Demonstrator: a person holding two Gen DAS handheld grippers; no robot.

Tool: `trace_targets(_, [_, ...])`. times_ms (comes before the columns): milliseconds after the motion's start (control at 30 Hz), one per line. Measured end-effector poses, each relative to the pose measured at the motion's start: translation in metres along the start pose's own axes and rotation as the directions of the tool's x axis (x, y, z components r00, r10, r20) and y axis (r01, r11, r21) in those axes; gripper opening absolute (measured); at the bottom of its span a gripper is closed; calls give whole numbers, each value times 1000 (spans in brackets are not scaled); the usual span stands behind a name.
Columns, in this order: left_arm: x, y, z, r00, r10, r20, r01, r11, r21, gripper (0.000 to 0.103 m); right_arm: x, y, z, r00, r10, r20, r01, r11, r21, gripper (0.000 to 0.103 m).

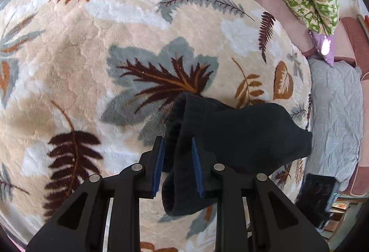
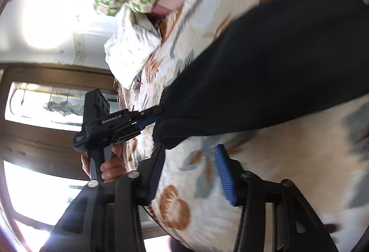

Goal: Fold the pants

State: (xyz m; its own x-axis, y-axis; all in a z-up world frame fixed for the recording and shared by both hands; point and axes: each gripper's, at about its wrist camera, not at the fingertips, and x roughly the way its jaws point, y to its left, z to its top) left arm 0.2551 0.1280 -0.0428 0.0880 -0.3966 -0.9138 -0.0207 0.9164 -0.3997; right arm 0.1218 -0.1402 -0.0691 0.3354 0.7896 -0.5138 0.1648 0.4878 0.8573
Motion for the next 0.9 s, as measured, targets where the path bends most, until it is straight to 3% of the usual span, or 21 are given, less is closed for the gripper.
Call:
trace_targets(167, [10,-7,14,997,-47,-65,48,999,21,21,52,8,-3,999,15,-35,-11,995,103,58])
trace_targets(267, [18,-14,22,996,-38,-83,42,998,36,26,65,10,-4,998,63,-21,-59,987,150,60])
trace_targets(467, [22,-13,31,991,-95,-89,98,995,24,28,87,2,-9,998,64,23,-68,957,282,63])
trace_targets(500, [20,-14,31,992,-98,-77,101,994,31,28,88,0,-10,996,73,52,-85,950,300,59])
trace_targets(567, [14,-15,33,995,-89,-40,91,995,43,23,93,4,-10,995,72,71,-90,954,288,21])
trace_targets(600, [8,-17,34,995,-97,-18,98,994,52,20,95,7,-8,994,74,76,-92,955,283,17])
trace_targets(700, [-16,-19,37,989,-135,66,129,988,87,21,87,22,-1,976,128,178,-170,956,240,11])
trace_targets(767, [-16,-19,40,993,-84,83,74,991,114,21,83,31,3,960,157,230,-198,966,167,10])
trace_targets(900, [9,-9,41,1000,-11,25,7,992,123,21,106,5,-8,979,107,175,-147,960,237,10])
